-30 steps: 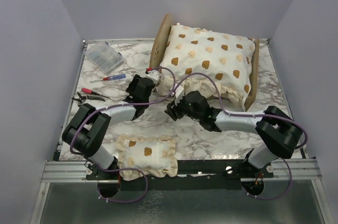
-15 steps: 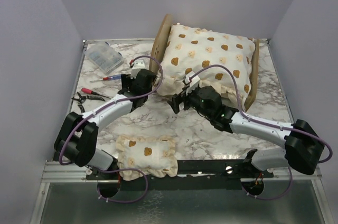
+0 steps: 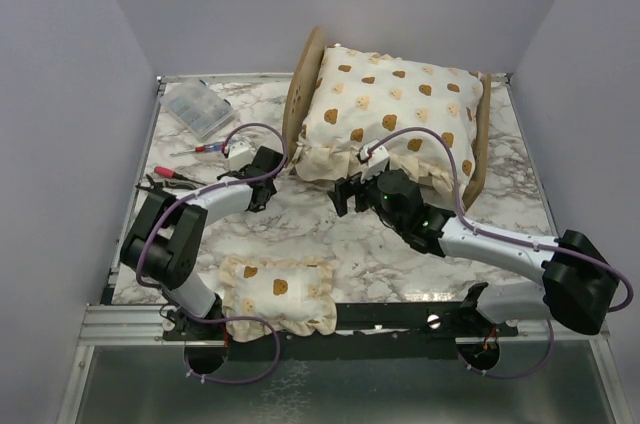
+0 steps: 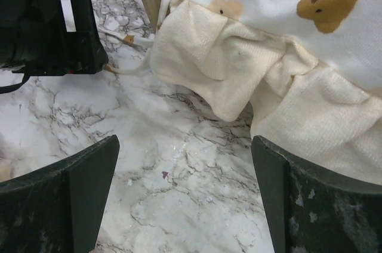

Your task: Set up the pet bed

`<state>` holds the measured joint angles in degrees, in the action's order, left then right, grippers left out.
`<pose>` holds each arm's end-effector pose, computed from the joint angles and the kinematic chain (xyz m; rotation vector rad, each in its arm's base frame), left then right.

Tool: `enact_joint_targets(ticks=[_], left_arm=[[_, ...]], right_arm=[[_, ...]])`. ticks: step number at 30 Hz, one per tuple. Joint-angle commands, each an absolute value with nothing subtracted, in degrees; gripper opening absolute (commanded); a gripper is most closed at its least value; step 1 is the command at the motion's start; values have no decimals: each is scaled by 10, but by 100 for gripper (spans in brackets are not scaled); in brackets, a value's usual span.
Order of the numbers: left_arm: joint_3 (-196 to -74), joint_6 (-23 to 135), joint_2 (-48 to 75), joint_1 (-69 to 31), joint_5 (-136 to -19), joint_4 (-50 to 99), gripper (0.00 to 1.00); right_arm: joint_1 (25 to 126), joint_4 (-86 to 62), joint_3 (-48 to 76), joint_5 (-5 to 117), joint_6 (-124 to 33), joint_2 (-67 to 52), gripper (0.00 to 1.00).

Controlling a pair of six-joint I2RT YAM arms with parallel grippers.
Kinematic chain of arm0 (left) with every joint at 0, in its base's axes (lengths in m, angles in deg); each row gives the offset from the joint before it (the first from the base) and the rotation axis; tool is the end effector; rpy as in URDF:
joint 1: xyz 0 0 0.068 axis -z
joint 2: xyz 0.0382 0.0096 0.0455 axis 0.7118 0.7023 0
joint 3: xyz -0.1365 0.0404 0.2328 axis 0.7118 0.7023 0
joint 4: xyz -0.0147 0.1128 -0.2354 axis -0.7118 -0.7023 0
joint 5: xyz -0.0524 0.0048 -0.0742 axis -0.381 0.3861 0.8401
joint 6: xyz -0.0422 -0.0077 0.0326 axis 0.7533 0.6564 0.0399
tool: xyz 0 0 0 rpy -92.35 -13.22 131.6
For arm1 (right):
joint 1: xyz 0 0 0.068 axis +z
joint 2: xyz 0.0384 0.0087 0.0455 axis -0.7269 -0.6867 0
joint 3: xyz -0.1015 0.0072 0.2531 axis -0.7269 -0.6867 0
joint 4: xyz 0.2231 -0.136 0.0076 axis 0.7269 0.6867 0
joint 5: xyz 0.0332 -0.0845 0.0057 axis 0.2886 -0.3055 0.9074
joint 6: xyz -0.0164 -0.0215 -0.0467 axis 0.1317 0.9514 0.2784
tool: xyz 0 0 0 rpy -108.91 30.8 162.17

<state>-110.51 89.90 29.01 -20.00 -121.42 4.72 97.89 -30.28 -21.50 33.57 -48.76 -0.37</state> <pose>0.2739 -0.1071 0.1632 -0.6162 2.2951 0.2608 0.1871 0.2185 0.2496 -0.4853 1.8141 0.5022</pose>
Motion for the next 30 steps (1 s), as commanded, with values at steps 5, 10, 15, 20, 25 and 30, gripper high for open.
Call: enact_joint_targets(ticks=[5,10,15,20,25,30], left_arm=[[-1127,963,365,-208,-1176,78,55],[-1107,967,365,-208,-1163,90,10],[-1080,931,294,-208,-1159,113,0],[-1048,880,199,-207,-1147,149,0],[-1016,841,133,-207,-1109,195,0],[-979,800,100,-207,-1059,267,0]], right_arm=[[978,-303,-230,353,-490,13,91],[978,-302,-210,370,-488,-1,79],[978,-301,-148,409,-513,-46,68],[978,-279,-57,428,-574,-128,53],[978,-264,20,400,-640,-207,41],[978,-251,75,361,-702,-272,35]])
